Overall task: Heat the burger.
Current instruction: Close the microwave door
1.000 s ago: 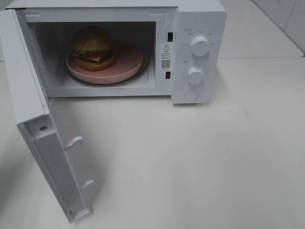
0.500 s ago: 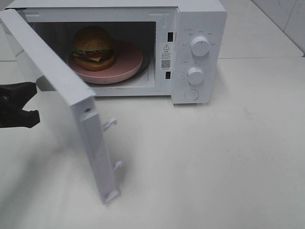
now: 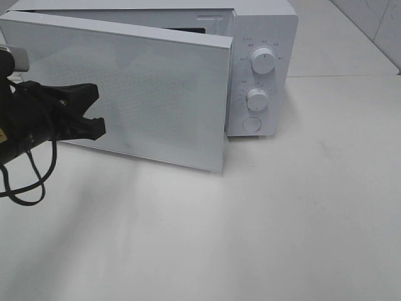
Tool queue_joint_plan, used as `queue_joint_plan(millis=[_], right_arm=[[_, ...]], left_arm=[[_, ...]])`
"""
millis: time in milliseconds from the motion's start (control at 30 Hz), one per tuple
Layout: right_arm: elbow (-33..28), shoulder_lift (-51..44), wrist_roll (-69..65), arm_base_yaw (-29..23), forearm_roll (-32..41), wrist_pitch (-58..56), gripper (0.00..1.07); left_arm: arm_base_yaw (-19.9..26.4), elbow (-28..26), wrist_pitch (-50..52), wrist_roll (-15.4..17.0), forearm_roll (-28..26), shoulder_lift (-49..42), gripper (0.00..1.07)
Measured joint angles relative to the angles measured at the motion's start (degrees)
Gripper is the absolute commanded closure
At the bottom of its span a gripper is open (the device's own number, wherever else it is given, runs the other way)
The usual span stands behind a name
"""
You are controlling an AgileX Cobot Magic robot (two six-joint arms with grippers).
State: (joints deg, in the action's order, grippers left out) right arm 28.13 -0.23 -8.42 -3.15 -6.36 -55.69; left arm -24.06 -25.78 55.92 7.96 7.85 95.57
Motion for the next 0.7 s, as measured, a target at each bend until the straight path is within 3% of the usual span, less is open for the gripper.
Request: queue_joint_plan(millis=[200,267,700], right_arm=[[0.0,0.0,0.0,0.0,0.0,0.0,0.31],[0.0,0.0,0.0,0.0,0.0,0.0,0.31],[0.0,0.0,0.0,0.0,0.0,0.0,0.31]], left_arm=[[-3.3,-3.5,-0.1,0.0,-2.6,2.5,1.07],[-5.7,-6.8,-0.7,-0.1,-4.1,4.4,1.07],[-8.8,-15.2,-3.3,-0.2,-6.9,10.0,1.07]])
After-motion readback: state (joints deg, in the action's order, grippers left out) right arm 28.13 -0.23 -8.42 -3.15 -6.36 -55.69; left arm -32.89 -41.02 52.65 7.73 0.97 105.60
